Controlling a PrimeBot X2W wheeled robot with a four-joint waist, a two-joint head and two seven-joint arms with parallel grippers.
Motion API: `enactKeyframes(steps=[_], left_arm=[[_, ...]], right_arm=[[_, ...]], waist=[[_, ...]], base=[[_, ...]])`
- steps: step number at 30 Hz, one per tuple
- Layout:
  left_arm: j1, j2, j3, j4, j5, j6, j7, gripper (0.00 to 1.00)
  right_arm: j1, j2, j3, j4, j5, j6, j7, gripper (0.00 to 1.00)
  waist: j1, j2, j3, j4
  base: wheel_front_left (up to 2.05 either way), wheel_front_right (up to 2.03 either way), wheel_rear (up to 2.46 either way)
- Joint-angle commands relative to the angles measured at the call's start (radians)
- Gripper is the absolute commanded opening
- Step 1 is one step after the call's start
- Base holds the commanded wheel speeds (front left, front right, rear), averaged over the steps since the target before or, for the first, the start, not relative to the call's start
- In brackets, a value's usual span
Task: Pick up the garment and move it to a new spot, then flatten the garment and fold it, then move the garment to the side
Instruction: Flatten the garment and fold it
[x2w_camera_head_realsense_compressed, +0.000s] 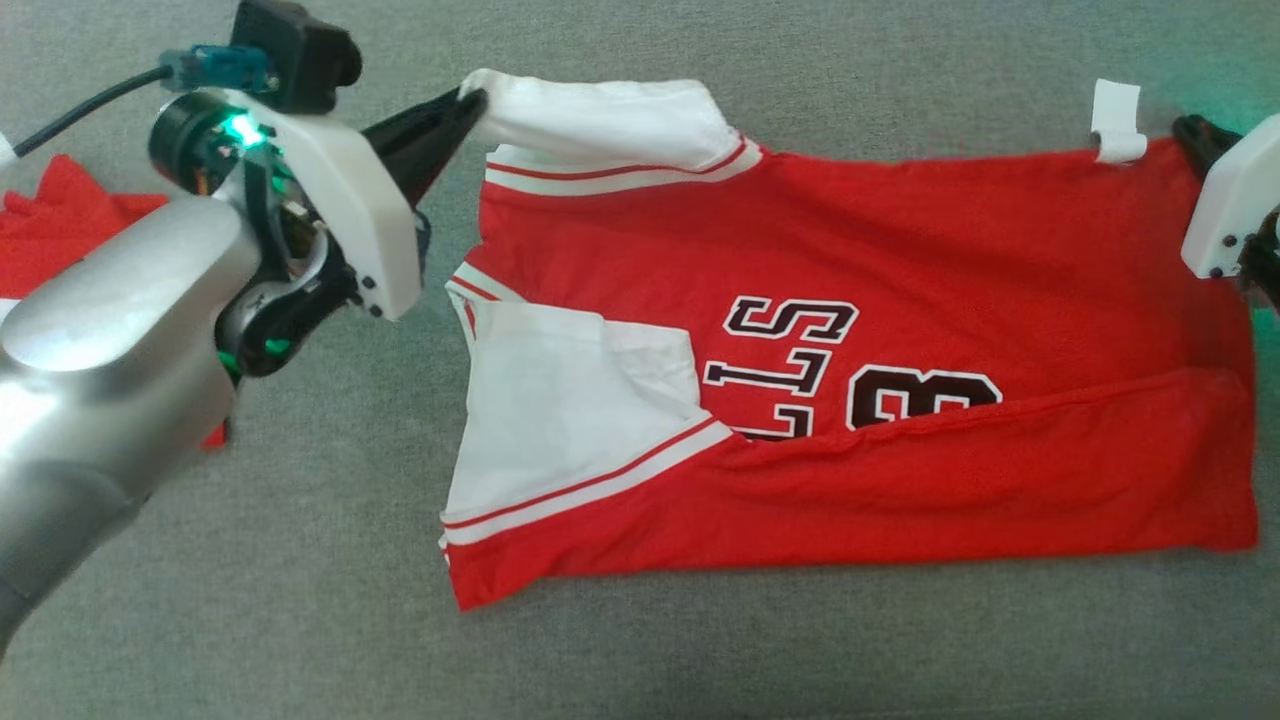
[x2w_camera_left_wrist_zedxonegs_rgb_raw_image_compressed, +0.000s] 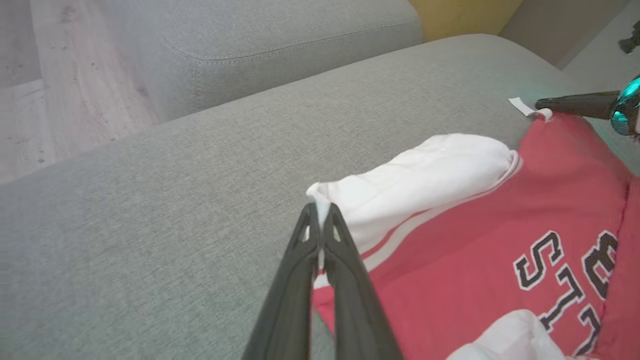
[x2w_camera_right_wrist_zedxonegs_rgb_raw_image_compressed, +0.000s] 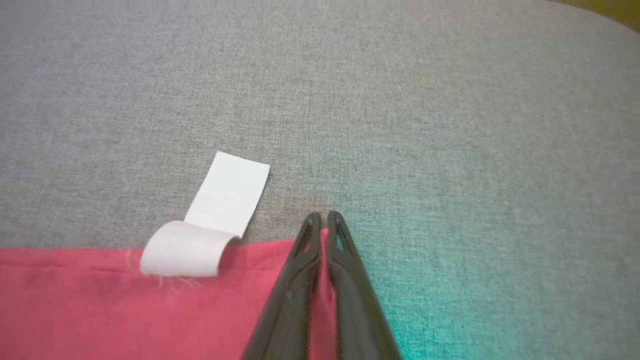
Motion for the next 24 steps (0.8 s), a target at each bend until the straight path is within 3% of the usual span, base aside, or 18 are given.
enactKeyframes(steps=[1,11,24], left_arm=[[-0.055,0.04,0.053,-0.006,0.015,0.007,-0.011,0.0],[-0.122,0.043,0.072,0.114,0.068,0.009,-0.075,0.0],[-0.303,-0.048,0.081,0.354,0.157,-0.015,-0.199,0.0]], right_arm=[[0.001,-0.028,0.012,-0.009,0.007,0.007,-0.012,0.0],[-0.087,-0.036,0.067,-0.04,0.025,0.007,-0.188,0.0],[-0.25,0.008,0.132,0.02,0.005,0.007,-0.405,0.0]], waist=[[-0.0001,0.0,-0.001,-0.001],[-0.0001,0.0,0.013,-0.029],[-0.0001,0.0,0.05,-0.059]], base=[[0.0,0.0,0.0],[0.0,0.0,0.0],[0.0,0.0,0.0]])
